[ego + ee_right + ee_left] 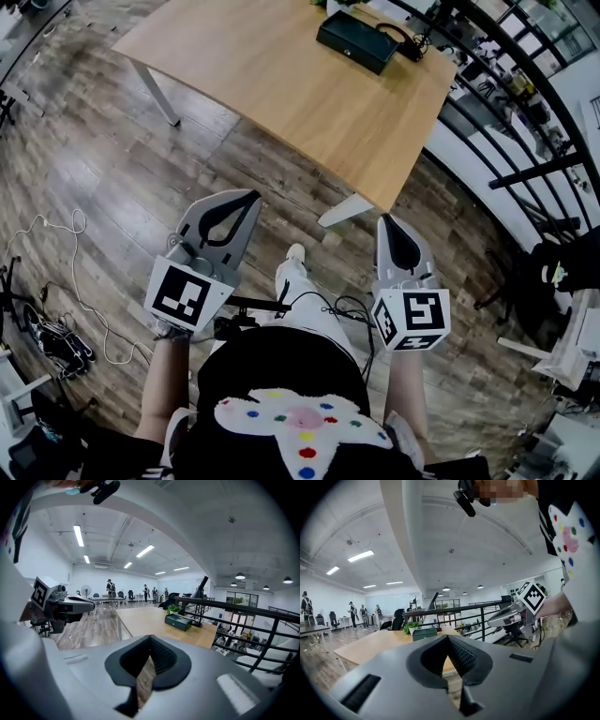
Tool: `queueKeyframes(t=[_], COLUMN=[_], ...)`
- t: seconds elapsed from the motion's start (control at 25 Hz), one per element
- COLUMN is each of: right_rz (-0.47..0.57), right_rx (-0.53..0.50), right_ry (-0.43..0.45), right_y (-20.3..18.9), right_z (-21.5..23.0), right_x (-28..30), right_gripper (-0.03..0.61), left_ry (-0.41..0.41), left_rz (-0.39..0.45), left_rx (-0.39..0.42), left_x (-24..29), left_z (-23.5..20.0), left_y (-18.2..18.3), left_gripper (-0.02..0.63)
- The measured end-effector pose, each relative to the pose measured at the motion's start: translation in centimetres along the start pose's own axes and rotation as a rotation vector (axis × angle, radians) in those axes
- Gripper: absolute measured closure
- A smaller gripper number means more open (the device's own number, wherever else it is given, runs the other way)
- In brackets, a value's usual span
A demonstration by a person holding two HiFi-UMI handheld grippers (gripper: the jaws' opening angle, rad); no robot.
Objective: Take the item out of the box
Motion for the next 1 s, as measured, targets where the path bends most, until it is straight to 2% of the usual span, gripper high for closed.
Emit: queueKeyframes(t=[0.6, 1.0], right_rz=[-0.013, 0.036], right_rx=[-0.005, -0.042], right_ry=[0.104, 0.128], right_y=[3.1, 4.9], right_z=[8.4, 11.7], right_x=[11.0, 15.3], right_gripper=[0.569, 0.569], left_ry=[0.109, 0.127], left_rz=[-0.004, 0.019], left_rx=[-0.012, -0.002], left_x=[10.0, 15.1], left_z=[-4.5, -6.4], left_y=[2.1, 2.4], left_gripper=[0.609, 0.609])
Point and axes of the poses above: the fingertips, and each gripper's own axes: x forward along the fingers, z to its right, y out of its top, the point moved 10 cm from there along -x, backward along the fingers, and after that the axes turned 3 degrees about z, right-handed, at the moved point
